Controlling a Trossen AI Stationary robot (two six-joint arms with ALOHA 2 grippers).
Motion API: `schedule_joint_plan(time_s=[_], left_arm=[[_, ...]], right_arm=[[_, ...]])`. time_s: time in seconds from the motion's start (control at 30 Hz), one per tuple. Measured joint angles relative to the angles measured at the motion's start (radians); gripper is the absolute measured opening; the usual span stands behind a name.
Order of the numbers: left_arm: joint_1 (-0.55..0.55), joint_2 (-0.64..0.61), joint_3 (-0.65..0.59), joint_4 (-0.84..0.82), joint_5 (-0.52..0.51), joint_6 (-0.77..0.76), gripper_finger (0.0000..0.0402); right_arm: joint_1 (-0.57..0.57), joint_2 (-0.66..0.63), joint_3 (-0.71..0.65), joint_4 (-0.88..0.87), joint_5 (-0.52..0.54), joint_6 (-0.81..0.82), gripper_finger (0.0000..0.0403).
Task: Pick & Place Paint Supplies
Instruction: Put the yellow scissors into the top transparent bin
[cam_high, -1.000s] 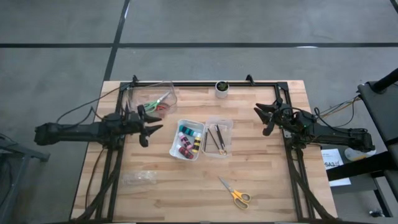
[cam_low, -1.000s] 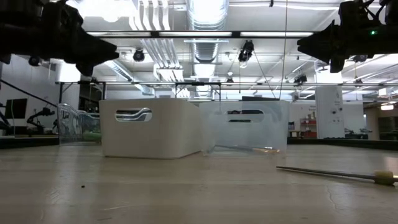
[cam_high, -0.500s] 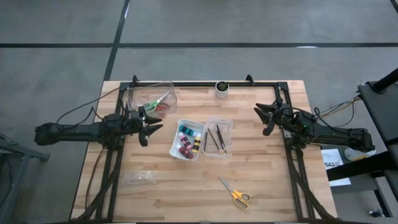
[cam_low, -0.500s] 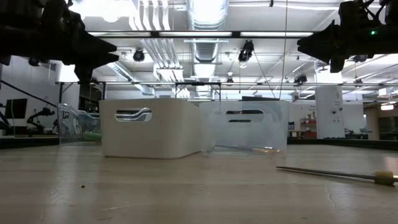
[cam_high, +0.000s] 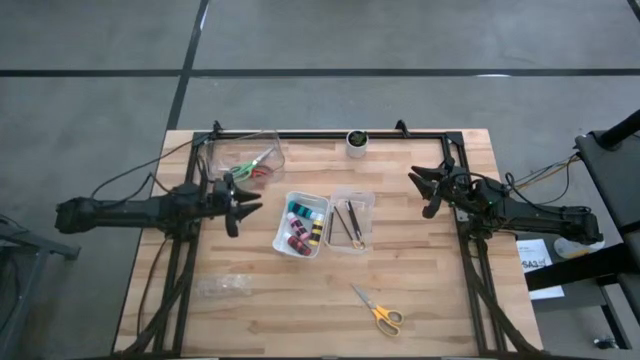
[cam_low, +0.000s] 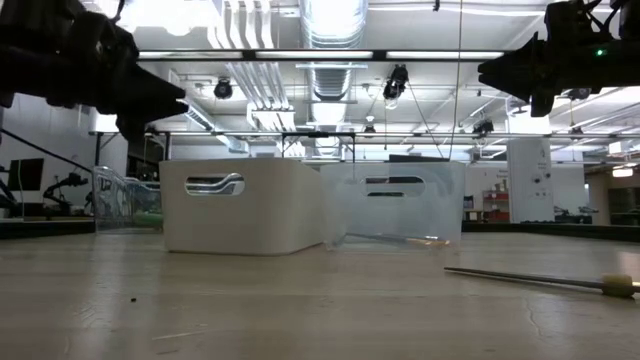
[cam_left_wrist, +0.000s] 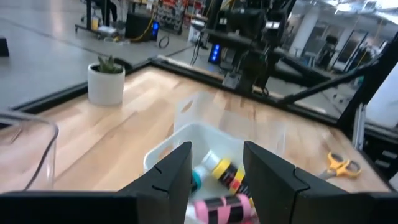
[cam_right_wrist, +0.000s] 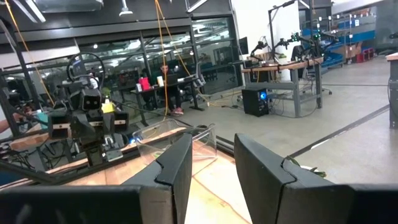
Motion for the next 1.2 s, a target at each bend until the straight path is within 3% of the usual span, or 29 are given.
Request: schedule_joint_plan(time_s=[0.27, 1.1, 1.2], left_arm=[[0.0, 0.0, 0.0, -0.109, 0.0, 0.0, 0.015], [0.0, 0.0, 0.0, -0.194, 0.0, 0.002, 0.015], [0.0, 0.0, 0.0, -0.207, 0.0, 0.002, 0.015]], right_arm=[[0.0, 0.0, 0.0, 0.0, 0.0, 0.0, 0.0118], [0.0, 0.0, 0.0, 0.0, 0.0, 0.003, 0.0118], [0.0, 0.0, 0.0, -0.001, -0.011, 0.069, 0.0118]])
